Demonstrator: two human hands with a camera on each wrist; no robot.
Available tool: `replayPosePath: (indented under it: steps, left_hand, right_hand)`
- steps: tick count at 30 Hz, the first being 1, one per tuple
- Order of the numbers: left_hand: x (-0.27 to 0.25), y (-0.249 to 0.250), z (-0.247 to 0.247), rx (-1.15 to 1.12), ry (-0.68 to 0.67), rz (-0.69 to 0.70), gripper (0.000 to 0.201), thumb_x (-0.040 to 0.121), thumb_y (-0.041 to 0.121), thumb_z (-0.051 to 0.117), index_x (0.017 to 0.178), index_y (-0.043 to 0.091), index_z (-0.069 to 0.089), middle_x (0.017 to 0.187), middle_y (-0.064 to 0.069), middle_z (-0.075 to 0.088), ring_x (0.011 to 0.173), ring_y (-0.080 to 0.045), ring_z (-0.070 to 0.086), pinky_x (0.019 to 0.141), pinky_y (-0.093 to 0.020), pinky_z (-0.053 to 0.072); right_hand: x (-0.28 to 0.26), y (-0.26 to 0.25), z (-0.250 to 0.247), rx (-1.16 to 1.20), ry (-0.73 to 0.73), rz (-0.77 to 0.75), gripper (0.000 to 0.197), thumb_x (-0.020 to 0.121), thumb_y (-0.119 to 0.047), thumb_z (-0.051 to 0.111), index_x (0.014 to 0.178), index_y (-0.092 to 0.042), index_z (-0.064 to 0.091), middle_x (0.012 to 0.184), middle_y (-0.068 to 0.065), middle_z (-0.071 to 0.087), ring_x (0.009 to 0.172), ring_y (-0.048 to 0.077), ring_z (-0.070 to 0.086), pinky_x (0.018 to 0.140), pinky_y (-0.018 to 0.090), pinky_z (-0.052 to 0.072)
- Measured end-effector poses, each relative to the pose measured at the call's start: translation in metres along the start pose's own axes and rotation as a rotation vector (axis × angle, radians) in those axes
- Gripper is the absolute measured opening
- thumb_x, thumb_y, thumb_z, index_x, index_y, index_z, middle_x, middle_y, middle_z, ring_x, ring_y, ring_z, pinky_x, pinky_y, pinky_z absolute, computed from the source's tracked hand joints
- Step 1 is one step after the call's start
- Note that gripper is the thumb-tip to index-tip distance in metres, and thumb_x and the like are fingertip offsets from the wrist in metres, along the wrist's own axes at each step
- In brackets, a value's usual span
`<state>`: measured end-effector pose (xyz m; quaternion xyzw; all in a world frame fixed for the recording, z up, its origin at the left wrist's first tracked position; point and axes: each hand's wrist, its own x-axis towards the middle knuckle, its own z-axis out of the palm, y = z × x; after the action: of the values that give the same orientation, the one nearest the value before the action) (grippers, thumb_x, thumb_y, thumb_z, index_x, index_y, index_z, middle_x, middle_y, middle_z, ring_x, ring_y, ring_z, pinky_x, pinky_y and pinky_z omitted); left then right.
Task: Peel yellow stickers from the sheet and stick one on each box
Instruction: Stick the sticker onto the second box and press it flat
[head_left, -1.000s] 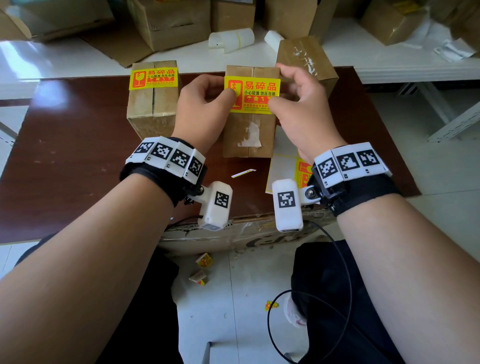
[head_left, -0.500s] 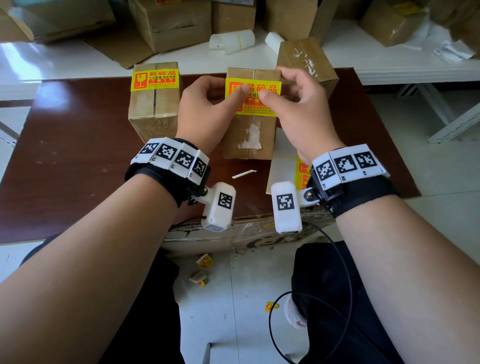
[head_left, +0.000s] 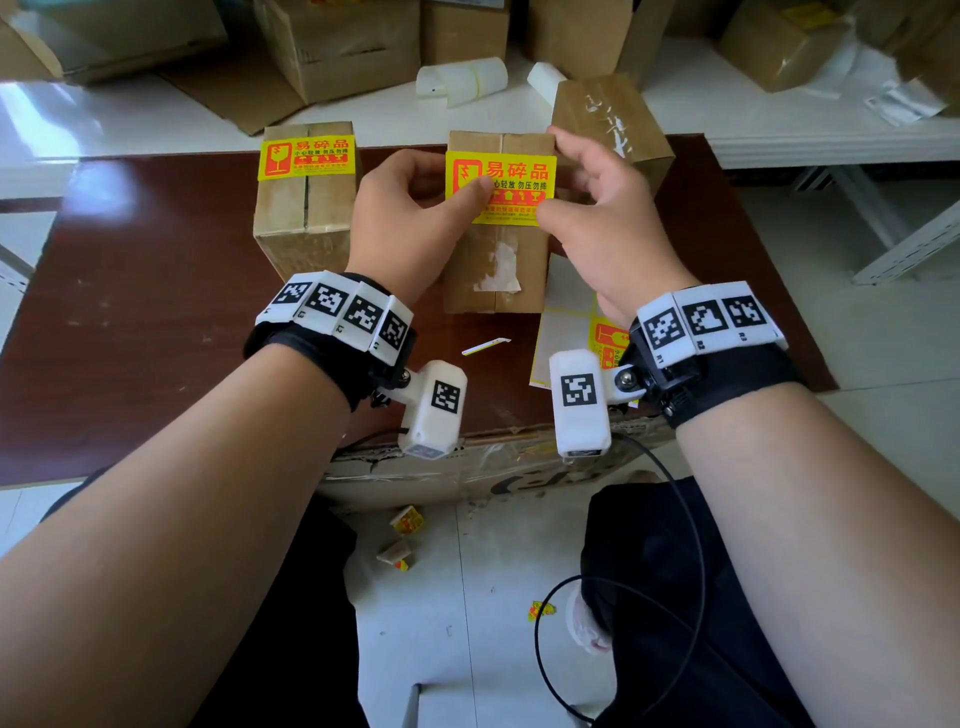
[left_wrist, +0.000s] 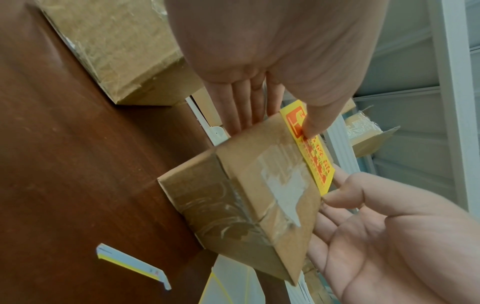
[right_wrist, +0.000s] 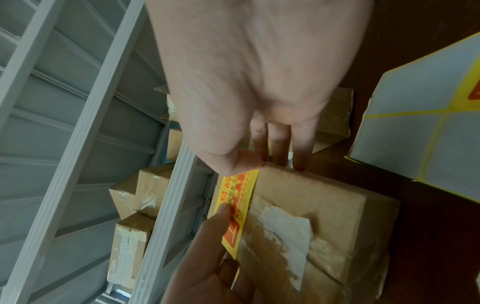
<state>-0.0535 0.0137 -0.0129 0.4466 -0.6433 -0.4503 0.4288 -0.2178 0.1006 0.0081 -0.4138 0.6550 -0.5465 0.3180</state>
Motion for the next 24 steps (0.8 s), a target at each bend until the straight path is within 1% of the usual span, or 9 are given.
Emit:
replayPosePath:
  steps: [3, 6, 9, 12, 14, 16, 20, 22, 24]
  left_hand:
    - [-0.0001, -0.0001, -0.0008, 0.012, 0.000, -0.003, 0.037, 0.085, 0.042, 0.085, 0.110, 0.017, 0.075, 0.101, 0.007, 0.081, 0.095, -0.004, 0.077, 0.089, -0.035, 0.064]
    - [-0.0008, -0.0005, -0.0013, 0.020, -0.006, -0.004, 0.037, 0.085, 0.043, 0.084, 0.110, 0.018, 0.076, 0.101, 0.008, 0.081, 0.095, -0.004, 0.077, 0.090, -0.037, 0.065]
    - [-0.0025, 0.0004, -0.0006, 0.010, -0.008, 0.004, 0.035, 0.086, 0.039, 0.085, 0.111, 0.016, 0.076, 0.100, 0.008, 0.081, 0.094, -0.003, 0.077, 0.089, -0.032, 0.064]
    - [-0.0028, 0.0008, -0.0003, 0.006, -0.007, 0.016, 0.035, 0.087, 0.036, 0.085, 0.112, 0.014, 0.075, 0.100, 0.007, 0.081, 0.093, -0.003, 0.077, 0.086, -0.026, 0.063]
    - [-0.0022, 0.0006, -0.0006, -0.005, -0.009, 0.014, 0.035, 0.087, 0.035, 0.085, 0.113, 0.013, 0.075, 0.100, 0.007, 0.081, 0.093, -0.004, 0.077, 0.085, -0.026, 0.063]
    - [-0.0020, 0.0004, -0.0004, -0.008, -0.013, 0.014, 0.034, 0.087, 0.034, 0.085, 0.112, 0.013, 0.075, 0.099, 0.007, 0.081, 0.092, -0.004, 0.077, 0.083, -0.024, 0.062]
    - [-0.0018, 0.0007, 0.0000, -0.011, -0.008, 0.018, 0.032, 0.088, 0.032, 0.085, 0.111, 0.012, 0.076, 0.098, 0.008, 0.080, 0.090, -0.002, 0.077, 0.079, -0.019, 0.060]
    - [-0.0019, 0.0009, -0.0001, -0.009, -0.009, 0.017, 0.032, 0.088, 0.033, 0.085, 0.111, 0.013, 0.076, 0.099, 0.008, 0.081, 0.091, -0.002, 0.077, 0.080, -0.020, 0.061]
    - [-0.0022, 0.0009, -0.0005, -0.010, -0.009, 0.014, 0.032, 0.087, 0.034, 0.085, 0.111, 0.014, 0.076, 0.099, 0.008, 0.081, 0.091, -0.002, 0.077, 0.082, -0.023, 0.062]
  right_hand:
    - [0.0021, 0.0001, -0.0035, 0.027, -0.023, 0.022, 0.073, 0.092, -0.004, 0.064, 0.162, -0.022, 0.054, 0.134, -0.004, 0.077, 0.125, 0.015, 0.074, 0.108, 0.046, 0.063]
    - [0.0032, -0.0001, -0.0037, 0.081, 0.001, 0.043, 0.054, 0.103, -0.009, 0.064, 0.156, -0.021, 0.061, 0.129, -0.003, 0.080, 0.121, 0.017, 0.076, 0.106, 0.055, 0.063]
    - [0.0022, -0.0007, -0.0020, 0.116, 0.060, 0.030, 0.040, 0.107, -0.019, 0.070, 0.147, -0.017, 0.068, 0.127, -0.001, 0.080, 0.120, 0.016, 0.077, 0.107, 0.054, 0.062]
    - [0.0011, -0.0016, -0.0017, 0.102, 0.111, 0.014, 0.035, 0.107, -0.023, 0.073, 0.141, -0.016, 0.072, 0.120, -0.004, 0.081, 0.117, 0.010, 0.077, 0.106, 0.047, 0.063]
    - [0.0007, -0.0016, -0.0020, 0.086, 0.120, 0.007, 0.033, 0.107, -0.022, 0.074, 0.140, -0.018, 0.073, 0.119, -0.005, 0.081, 0.117, 0.009, 0.076, 0.106, 0.046, 0.063]
    - [0.0001, -0.0021, -0.0021, 0.083, 0.109, 0.013, 0.034, 0.107, -0.020, 0.073, 0.141, -0.018, 0.073, 0.119, -0.003, 0.081, 0.117, 0.011, 0.077, 0.105, 0.046, 0.064]
    - [-0.0001, -0.0027, -0.0028, 0.072, 0.070, 0.040, 0.039, 0.106, -0.015, 0.071, 0.145, -0.019, 0.069, 0.119, -0.004, 0.083, 0.116, 0.017, 0.079, 0.104, 0.052, 0.063]
    - [-0.0003, -0.0016, -0.0037, 0.073, 0.048, 0.043, 0.044, 0.105, -0.012, 0.071, 0.148, -0.019, 0.067, 0.120, -0.004, 0.084, 0.118, 0.019, 0.078, 0.107, 0.057, 0.062]
    - [0.0006, 0.0003, -0.0050, 0.065, 0.024, 0.041, 0.048, 0.104, -0.010, 0.071, 0.151, -0.020, 0.065, 0.121, -0.006, 0.083, 0.119, 0.018, 0.078, 0.108, 0.056, 0.061]
